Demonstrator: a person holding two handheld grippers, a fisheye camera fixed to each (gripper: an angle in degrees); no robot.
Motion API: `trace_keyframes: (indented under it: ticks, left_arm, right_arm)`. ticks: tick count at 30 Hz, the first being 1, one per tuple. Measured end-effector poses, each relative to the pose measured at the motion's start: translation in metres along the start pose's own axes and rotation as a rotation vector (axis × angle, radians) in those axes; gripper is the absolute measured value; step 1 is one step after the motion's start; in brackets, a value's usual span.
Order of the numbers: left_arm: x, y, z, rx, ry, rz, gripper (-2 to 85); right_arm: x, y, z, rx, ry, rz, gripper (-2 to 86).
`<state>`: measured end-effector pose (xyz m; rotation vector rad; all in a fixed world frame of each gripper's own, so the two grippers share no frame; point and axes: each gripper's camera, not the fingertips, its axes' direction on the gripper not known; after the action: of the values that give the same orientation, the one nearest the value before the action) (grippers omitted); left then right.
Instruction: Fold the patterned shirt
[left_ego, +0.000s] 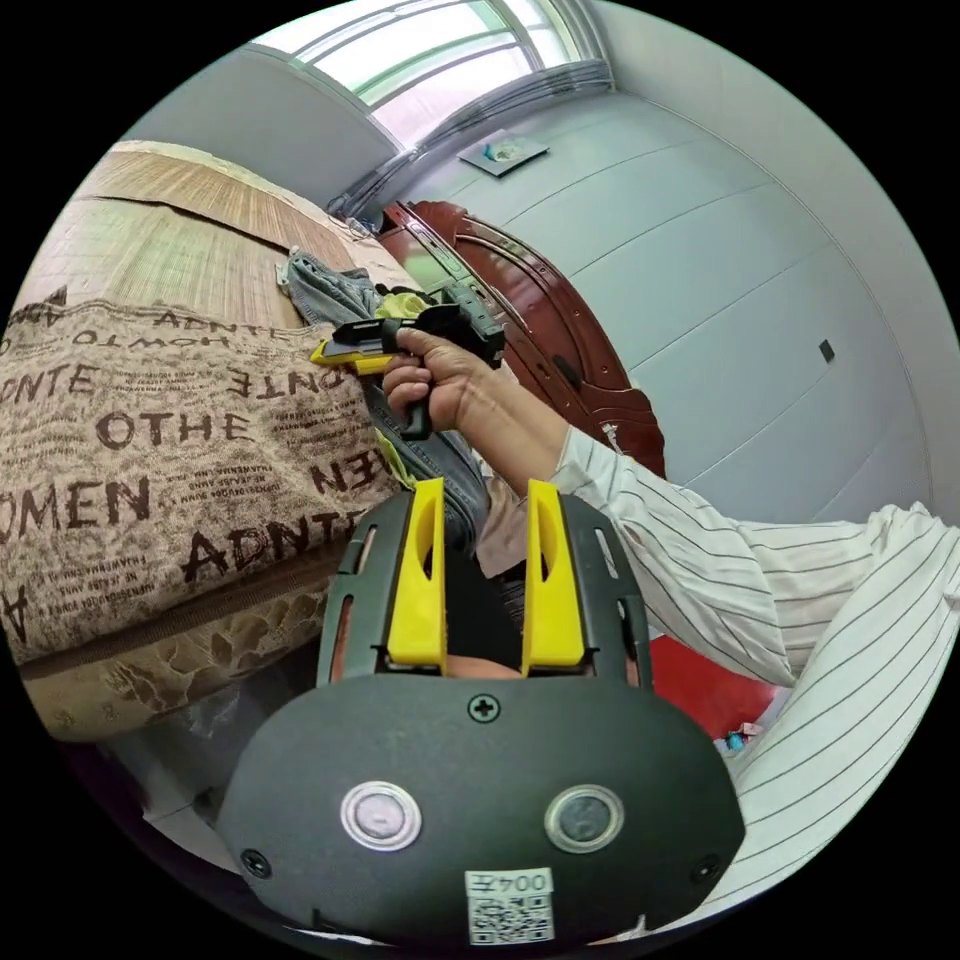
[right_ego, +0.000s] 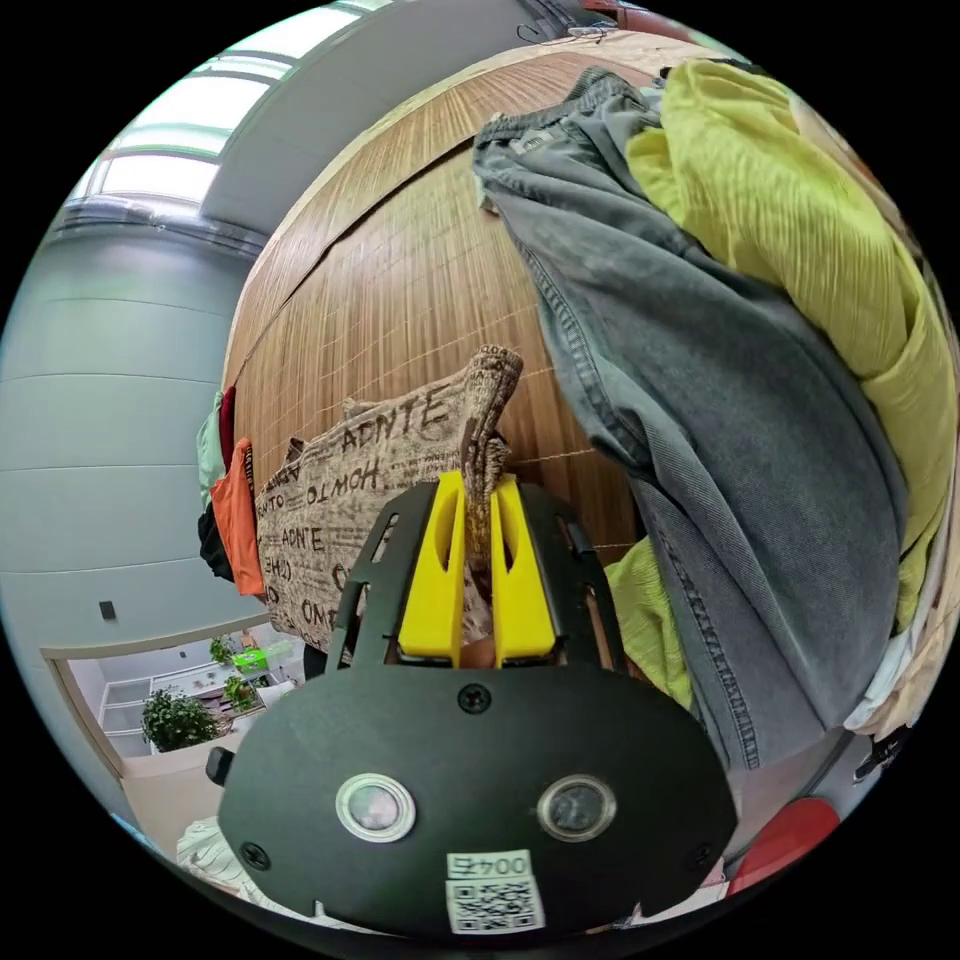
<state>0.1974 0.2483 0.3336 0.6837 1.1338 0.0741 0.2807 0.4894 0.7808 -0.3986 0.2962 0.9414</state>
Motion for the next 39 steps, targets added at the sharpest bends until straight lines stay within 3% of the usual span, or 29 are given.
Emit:
trace_keyframes:
  ticks: [4,9,14,20,23,30,35,39]
  left_arm:
    - [-0.066,-0.03,-0.047,0.111,-0.289,-0.072,9.3]
    - [-0.156,-0.043,-0.045,0.169,-0.409,-0.297,7.6]
    - [-0.166,-0.029,-0.003,0.118,-0.548,-0.287,5.3]
    - [-0.131,-0.044,0.002,0.174,-0.52,-0.264,4.0]
    - [-0.103,-0.068,0.005,0.22,-0.609,-0.209,3.5]
    - [-0.159,-0.099,0.067,0.075,-0.599,-0.52,1.9]
    - [-0.127,-0.091,0.086,0.115,-0.613,-0.475,2.0]
    - [-0.033,-0.09,0.11,0.083,-0.558,-0.202,4.2]
  right_arm:
    - [0.027,0.018,0.025,0.027,-0.04,0.024,6.3]
    - [0.049,0.045,0.036,0.138,-0.148,0.053,9.5]
    - [0.061,0.097,0.03,0.206,-0.227,0.03,10.6]
    - [0.067,0.19,0.037,0.245,-0.222,-0.012,13.5]
    - [0.08,0.231,0.053,0.257,-0.197,0.046,16.1]
    - [0.108,0.273,0.086,0.239,-0.189,0.19,16.4]
    - [0.118,0.278,0.11,0.176,-0.258,0.2,12.3]
    - [0.124,0.283,0.124,0.138,-0.266,0.229,6.0]
